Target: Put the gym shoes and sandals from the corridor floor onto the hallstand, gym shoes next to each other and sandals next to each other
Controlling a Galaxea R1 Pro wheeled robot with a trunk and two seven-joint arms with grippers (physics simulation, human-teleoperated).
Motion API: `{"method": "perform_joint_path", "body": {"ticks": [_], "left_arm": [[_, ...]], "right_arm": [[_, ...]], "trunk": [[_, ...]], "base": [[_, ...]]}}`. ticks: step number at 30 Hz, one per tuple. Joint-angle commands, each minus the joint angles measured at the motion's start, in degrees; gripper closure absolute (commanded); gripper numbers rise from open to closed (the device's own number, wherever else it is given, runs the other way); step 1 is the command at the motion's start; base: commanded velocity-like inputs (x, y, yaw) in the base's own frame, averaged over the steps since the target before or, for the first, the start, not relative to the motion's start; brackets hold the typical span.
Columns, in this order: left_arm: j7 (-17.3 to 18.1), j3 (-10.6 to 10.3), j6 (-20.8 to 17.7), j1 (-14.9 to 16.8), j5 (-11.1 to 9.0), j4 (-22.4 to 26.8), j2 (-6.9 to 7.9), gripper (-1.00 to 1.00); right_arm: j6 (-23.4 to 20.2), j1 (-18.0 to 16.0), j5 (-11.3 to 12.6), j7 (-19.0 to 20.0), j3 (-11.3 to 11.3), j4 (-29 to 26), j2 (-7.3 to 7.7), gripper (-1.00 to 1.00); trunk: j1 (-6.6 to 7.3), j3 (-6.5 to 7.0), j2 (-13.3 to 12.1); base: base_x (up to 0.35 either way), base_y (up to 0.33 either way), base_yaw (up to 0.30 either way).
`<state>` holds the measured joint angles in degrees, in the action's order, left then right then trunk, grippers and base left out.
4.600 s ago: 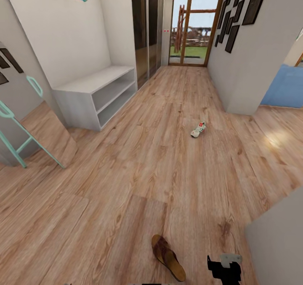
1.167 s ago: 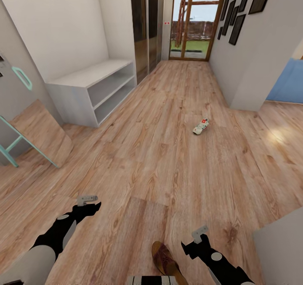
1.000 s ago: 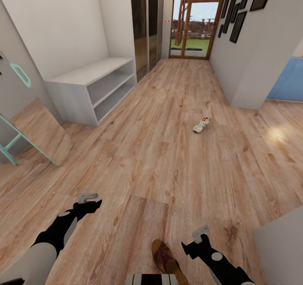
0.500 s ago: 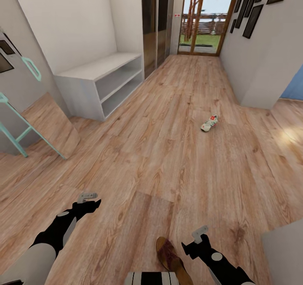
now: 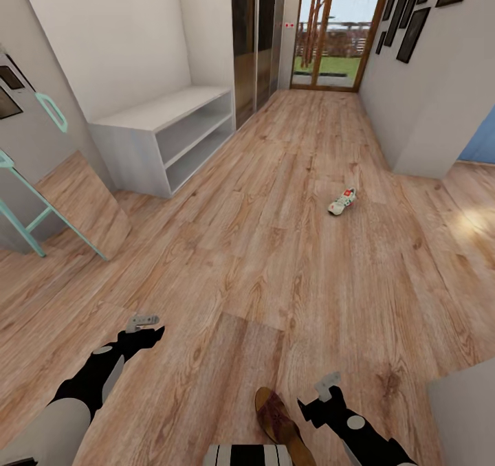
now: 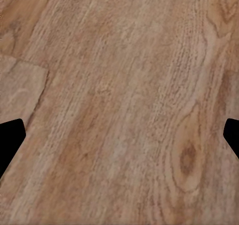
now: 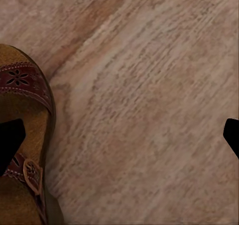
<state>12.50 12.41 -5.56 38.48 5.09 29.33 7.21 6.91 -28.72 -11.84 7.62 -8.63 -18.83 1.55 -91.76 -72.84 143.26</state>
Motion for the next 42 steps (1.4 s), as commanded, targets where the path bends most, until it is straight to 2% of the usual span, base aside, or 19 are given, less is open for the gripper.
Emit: {"method": "perform_joint_path", "body": {"ticks": [1, 11, 31, 42], "left_arm": [[0.51, 0.47, -0.33, 0.02, 0.53, 0.11, -0.05, -1.0], [0.47, 0.53, -0.27, 0.02, 0.43, 0.09, -0.35, -1.0], [0.43, 0.51, -0.25, 0.02, 0.48, 0.11, -0.2, -1.0], [0.54, 0.43, -0.09, -0.01, 0.53, 0.18, -0.47, -1.0]], "right_arm": [[0.19, -0.02, -0.54, 0.11, 0.08, 0.32, 0.07, -1.0], [0.29, -0.02, -0.47, 0.12, 0.08, 2.33, 0.13, -1.0], [0.3, -0.02, -0.47, 0.09, 0.02, 2.46, -0.07, -1.0], [0.3, -0.02, -0.47, 0.06, 0.02, 2.42, -0.14, -1.0]], "trunk": [[0.01, -0.04, 0.02], [0.01, -0.04, 0.02], [0.01, -0.04, 0.02], [0.01, -0.04, 0.02]], "base": [[0.0, 0.0, 0.0], [-0.058, 0.0, 0.0], [-0.112, 0.014, 0.0], [-0.024, 0.006, 0.0]]}}
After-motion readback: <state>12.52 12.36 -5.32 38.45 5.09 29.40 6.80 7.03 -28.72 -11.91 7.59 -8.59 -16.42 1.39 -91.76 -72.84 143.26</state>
